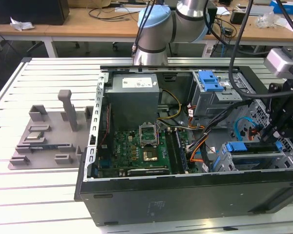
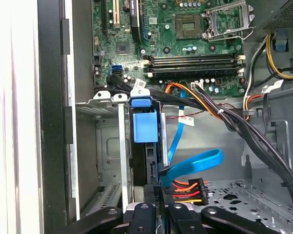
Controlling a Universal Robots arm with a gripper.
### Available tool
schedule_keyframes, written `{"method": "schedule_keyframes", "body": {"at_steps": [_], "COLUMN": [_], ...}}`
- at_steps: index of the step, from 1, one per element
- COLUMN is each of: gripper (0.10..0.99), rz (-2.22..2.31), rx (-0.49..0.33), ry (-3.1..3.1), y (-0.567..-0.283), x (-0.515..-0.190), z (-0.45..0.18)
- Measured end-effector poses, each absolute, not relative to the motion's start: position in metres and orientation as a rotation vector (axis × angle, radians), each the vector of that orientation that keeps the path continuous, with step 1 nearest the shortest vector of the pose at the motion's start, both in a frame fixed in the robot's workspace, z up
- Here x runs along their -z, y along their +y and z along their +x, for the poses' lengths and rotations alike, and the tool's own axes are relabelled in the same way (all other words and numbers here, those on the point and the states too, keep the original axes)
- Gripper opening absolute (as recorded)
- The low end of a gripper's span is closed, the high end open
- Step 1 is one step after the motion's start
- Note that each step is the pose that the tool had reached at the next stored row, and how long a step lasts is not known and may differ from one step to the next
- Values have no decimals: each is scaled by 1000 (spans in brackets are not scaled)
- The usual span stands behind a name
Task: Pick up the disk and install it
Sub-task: 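Insert the first disk wire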
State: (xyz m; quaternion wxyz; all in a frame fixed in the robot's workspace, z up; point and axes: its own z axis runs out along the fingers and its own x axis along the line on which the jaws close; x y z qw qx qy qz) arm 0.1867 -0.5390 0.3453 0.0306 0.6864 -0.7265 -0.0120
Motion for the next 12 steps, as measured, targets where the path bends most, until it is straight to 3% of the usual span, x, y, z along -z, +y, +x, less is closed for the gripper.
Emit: {"method": "schedule_keyframes", "body": {"at_steps": [12], "gripper": [169], "rz": [2115], "rx": [37], "ry": [-2239], "y": [-539], "x": [-342], "z": [187]}}
